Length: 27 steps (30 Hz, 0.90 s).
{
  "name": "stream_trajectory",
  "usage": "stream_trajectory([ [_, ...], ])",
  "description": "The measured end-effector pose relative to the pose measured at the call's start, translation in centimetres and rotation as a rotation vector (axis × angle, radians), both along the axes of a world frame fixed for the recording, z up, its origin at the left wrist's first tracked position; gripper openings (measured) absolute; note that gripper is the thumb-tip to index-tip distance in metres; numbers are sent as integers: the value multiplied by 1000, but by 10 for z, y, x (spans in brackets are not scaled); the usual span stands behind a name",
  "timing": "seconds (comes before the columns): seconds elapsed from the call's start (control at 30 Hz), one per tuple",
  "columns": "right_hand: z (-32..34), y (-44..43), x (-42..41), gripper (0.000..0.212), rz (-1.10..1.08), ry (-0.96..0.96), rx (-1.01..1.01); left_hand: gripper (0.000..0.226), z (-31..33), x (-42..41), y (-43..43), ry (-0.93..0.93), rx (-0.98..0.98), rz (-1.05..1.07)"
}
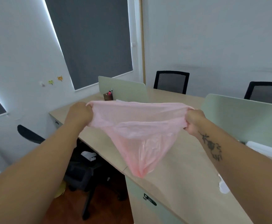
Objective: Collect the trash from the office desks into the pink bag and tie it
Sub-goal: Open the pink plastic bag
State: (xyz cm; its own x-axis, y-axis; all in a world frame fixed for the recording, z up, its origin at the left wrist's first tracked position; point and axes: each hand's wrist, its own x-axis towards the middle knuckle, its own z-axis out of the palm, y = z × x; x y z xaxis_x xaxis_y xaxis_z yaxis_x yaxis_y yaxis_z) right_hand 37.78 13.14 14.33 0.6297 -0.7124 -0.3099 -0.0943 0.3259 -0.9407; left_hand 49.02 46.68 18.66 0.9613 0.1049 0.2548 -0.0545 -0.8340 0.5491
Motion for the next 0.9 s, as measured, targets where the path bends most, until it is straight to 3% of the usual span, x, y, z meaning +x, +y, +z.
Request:
stream_trajectory([
  [0.23,77,-20,52,30,-46,-107,-333,42,57,43,-51,-127,-440,-46],
  [0.33,51,-25,57,44,105,95,-590,36,29,60,-73,-50,-423,-230],
  [0.43,10,-33,58,49,352,294,-566,35,-8,93,-80,170,-481,-227],
  [0.5,-8,-37,61,41,145,223,-707,40,-22,120,-80,154,-619,-159],
  [0.57,-28,-34,60,34,-131,172,-816,44,-41,135,-84,146,-508,-218],
  [0.63,-58,-22,66,38,-45,306,-814,43,-63,144,-90,212,-299,-394],
  [0.7,-80,-12,66,41,81,433,-749,31,-70,151,-98,195,-311,-394],
  [0.8,-82,-11,74,36,-249,361,-690,24,-61,185,-111,174,-511,-395],
  [0.9,-81,-11,79,40,-256,504,-655,29,-57,201,-125,201,-350,-573],
])
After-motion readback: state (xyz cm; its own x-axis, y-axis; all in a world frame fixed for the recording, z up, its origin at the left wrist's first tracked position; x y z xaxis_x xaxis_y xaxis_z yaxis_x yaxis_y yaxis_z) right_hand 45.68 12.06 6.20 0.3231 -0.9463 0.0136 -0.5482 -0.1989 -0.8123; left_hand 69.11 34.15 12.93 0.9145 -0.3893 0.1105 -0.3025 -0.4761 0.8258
